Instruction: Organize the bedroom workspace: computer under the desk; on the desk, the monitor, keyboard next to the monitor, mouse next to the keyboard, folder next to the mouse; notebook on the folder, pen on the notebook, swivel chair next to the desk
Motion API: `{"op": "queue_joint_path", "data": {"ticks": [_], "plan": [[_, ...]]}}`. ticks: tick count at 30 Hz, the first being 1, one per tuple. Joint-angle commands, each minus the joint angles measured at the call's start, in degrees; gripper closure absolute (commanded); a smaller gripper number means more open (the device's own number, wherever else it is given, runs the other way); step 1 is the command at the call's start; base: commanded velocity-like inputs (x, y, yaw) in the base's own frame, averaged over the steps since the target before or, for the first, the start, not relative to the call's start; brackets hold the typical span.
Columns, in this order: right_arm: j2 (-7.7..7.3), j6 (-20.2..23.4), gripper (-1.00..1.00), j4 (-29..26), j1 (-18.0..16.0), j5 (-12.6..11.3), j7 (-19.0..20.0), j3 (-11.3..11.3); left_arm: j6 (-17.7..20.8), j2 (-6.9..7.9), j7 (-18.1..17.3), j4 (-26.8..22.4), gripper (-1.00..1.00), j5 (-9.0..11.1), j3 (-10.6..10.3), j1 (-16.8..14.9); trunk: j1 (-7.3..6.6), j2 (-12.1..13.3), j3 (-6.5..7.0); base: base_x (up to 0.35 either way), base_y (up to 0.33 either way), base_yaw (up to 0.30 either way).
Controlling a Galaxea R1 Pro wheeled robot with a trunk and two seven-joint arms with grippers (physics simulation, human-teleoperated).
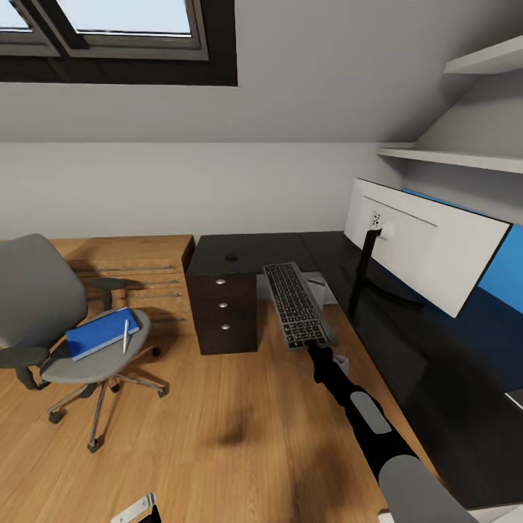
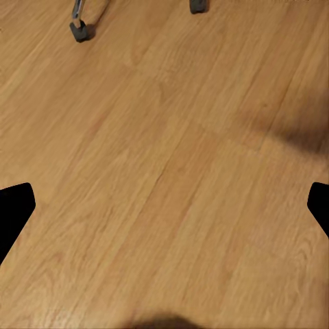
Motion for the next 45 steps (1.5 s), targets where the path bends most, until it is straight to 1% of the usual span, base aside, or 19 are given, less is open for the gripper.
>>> {"op": "queue_joint_path", "data": {"ticks": [1, 5, 12, 16, 25, 36, 40, 45], "plan": [[0.01, 0.6, 1.00, 0.0, 0.0, -0.5, 0.2, -0.4, -0.4, 0.09, 0.4, 0.0, -1.00, 0.6, -0.5, -0.1, 0.00, 0.0, -0.06, 0.028, 0.000, 0.000], [-0.56, 0.7, 1.00, -0.1, 0.0, -0.5, 0.7, -0.3, -0.4, 0.09, 0.4, 0.0, -1.00, 0.6, -0.5, -0.1, 0.00, 0.0, -0.06, 0.159, 0.000, 0.000], [-1.23, 0.6, 1.00, -0.1, 0.0, -0.1, 5.1, -0.1, -0.4, 0.09, 0.4, 0.1, -1.00, 0.6, -0.5, -0.1, 0.00, 0.0, -0.06, 0.303, 0.000, 0.000], [-1.27, 0.6, 1.00, 0.0, 0.0, 0.1, 6.4, 0.0, -0.4, 0.06, 0.4, 0.2, -1.00, 0.6, -0.5, -0.1, 0.00, 0.0, -0.06, 0.322, 0.000, 0.000], [-1.21, 0.7, 1.00, 0.0, 0.0, -0.3, 7.1, -0.1, -0.4, 0.01, 0.3, 0.2, -1.00, 0.6, -0.5, -0.1, 0.00, 0.0, -0.06, 0.262, 0.000, 0.000], [-1.28, 0.7, 1.00, 0.1, 0.0, -0.2, 7.8, -0.2, -0.4, 0.09, 0.3, 0.2, -1.00, 0.6, -0.5, -0.1, 0.00, 0.0, -0.06, 0.317, 0.000, 0.000], [-1.75, 0.7, 1.00, 0.2, 0.0, -0.3, 7.8, -0.2, -0.4, 0.09, 0.4, 0.2, -1.00, 0.6, -0.5, -0.1, 0.00, 0.0, -0.06, 0.329, 0.000, 0.000], [-1.91, 0.8, 1.00, 0.2, 0.0, -0.4, 7.8, -0.2, -0.4, 0.09, 0.4, 0.2, -1.00, 0.6, -0.5, -0.1, 0.00, 0.0, -0.06, 0.329, 0.000, 0.000]]}}
